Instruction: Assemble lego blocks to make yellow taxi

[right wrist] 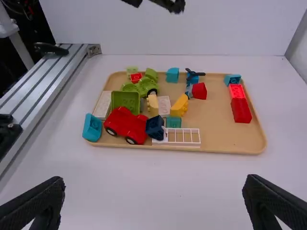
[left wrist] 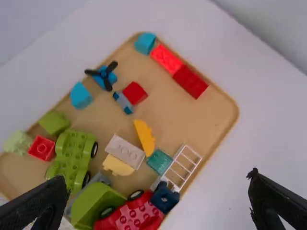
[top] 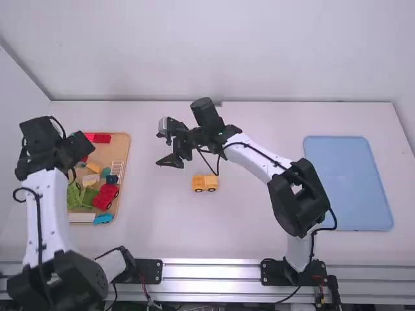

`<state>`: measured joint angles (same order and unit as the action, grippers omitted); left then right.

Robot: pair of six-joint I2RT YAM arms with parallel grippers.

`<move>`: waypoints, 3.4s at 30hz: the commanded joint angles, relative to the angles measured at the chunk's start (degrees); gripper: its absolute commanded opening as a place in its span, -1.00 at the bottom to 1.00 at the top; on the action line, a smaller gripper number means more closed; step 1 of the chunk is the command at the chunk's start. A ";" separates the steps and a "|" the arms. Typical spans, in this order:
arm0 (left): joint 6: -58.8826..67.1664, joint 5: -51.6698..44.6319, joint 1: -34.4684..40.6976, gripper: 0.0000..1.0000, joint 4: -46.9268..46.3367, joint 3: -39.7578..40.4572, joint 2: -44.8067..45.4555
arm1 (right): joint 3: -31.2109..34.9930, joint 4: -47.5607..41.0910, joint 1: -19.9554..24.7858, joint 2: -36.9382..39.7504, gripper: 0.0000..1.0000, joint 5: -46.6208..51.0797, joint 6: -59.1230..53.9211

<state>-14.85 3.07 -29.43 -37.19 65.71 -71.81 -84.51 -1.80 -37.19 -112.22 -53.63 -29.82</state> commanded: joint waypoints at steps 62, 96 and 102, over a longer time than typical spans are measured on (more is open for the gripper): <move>-22.99 1.92 -6.21 0.09 -10.47 11.45 -38.99 | -1.66 -2.38 3.52 -0.63 0.97 4.00 -0.68; -23.32 1.05 -5.81 -0.26 -11.67 6.01 -38.99 | -1.66 -3.58 3.52 -0.63 0.98 7.37 -4.33; -23.30 1.09 -5.84 0.04 -11.74 5.99 -38.99 | -1.66 -3.65 3.52 -0.63 0.98 7.23 -4.26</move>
<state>-37.89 3.68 -35.40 -48.60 72.55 -110.15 -84.53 -5.34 -33.58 -112.22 -46.22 -33.91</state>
